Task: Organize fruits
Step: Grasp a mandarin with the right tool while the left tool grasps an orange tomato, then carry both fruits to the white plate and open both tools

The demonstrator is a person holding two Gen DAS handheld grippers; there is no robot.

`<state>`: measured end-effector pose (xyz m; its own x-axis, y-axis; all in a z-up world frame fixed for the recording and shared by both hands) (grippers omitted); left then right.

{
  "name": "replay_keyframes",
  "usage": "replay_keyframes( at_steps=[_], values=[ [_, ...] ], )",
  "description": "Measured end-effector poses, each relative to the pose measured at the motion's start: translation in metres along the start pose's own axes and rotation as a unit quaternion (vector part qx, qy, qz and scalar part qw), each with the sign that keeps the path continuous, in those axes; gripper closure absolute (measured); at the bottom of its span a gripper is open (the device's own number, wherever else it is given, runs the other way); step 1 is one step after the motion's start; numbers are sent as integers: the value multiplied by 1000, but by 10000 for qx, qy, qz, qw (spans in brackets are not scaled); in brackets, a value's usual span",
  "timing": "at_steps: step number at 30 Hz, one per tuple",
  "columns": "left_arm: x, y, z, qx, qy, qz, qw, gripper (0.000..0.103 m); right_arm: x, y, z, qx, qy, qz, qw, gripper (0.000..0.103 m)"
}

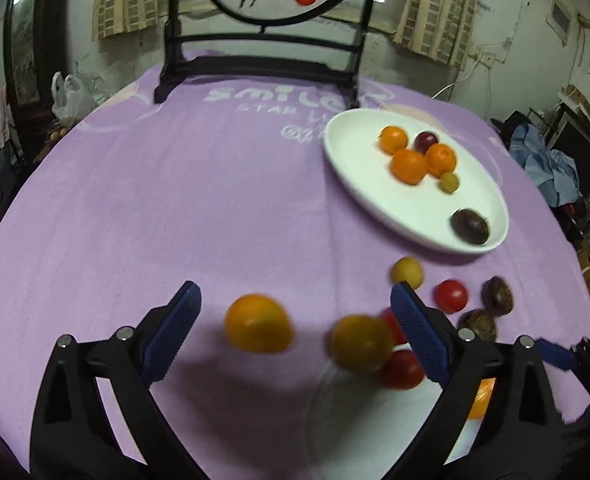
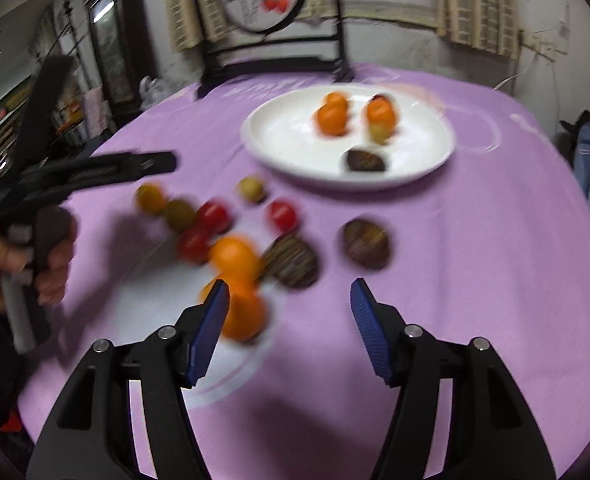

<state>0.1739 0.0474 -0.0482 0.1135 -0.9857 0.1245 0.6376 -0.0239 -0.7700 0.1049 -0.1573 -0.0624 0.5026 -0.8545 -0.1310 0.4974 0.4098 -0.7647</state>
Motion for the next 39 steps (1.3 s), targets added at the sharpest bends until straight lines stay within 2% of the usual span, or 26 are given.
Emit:
replay_keyframes(
  at_steps=[5,8,10,12,14,16,19,21,25,26,27,29,31,33,39],
  values=[
    [-24,-3,-5,162,-137,-11,9998,6,-24,21,-7,-325,-235,-270,9988,40],
    [-32,-6,-5,209,-177,36,9996,6,-31,30,-4,-335,-254,-266,9988,40],
    [-36,-5,-6,157,-160,157,9996,6,-30,34,-5,-319,-263,-360,9985,47],
    [-37,-3,-7,89,-91,218,9997,6,-24,34,-5,-290,-187,-405,9986,58],
    [-37,0,-9,8,9,278,9996,6,-20,32,-5,-251,-60,-273,9993,59],
    [-36,1,-11,-46,75,304,9995,6,-16,29,-5,-187,-55,-369,9991,59],
    [-33,5,-17,-192,234,255,9992,6,-12,23,-3,-97,16,-261,9996,59],
    [-32,10,-22,-296,356,351,9983,6,-9,21,-1,-45,88,-210,9997,59],
    [-30,16,-26,-294,507,438,9973,7,-5,17,-1,11,194,-94,9998,59],
    [-30,19,-27,-295,523,454,9972,10,-5,15,-1,33,193,-74,9998,59],
    [-29,21,-28,-319,536,459,9970,19,-6,14,0,54,183,-59,9998,59],
    [-27,29,-31,-465,559,329,9968,30,-8,11,-1,98,142,-31,9998,59],
    [-23,31,-31,-383,648,318,9967,39,-9,11,-1,105,135,-17,9999,59],
    [-14,28,-33,-367,805,93,9960,61,-8,12,-1,90,147,-27,9998,59],
    [-10,24,-35,-414,826,54,9957,61,-2,6,3,246,240,-28,9994,59]
  ],
)
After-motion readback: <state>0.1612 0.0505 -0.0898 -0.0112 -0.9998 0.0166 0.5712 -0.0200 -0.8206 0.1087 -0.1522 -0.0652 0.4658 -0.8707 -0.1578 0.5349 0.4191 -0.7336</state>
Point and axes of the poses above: each gripper's, at about its wrist camera, not at the fingertips, and y roughly the way its jaws point, x to its right, z to its top, the point moved 7 cm from there along y, roughly the way its jaws point, and after that the axes turned 2 degrees about -x, right-handed, at the moved point
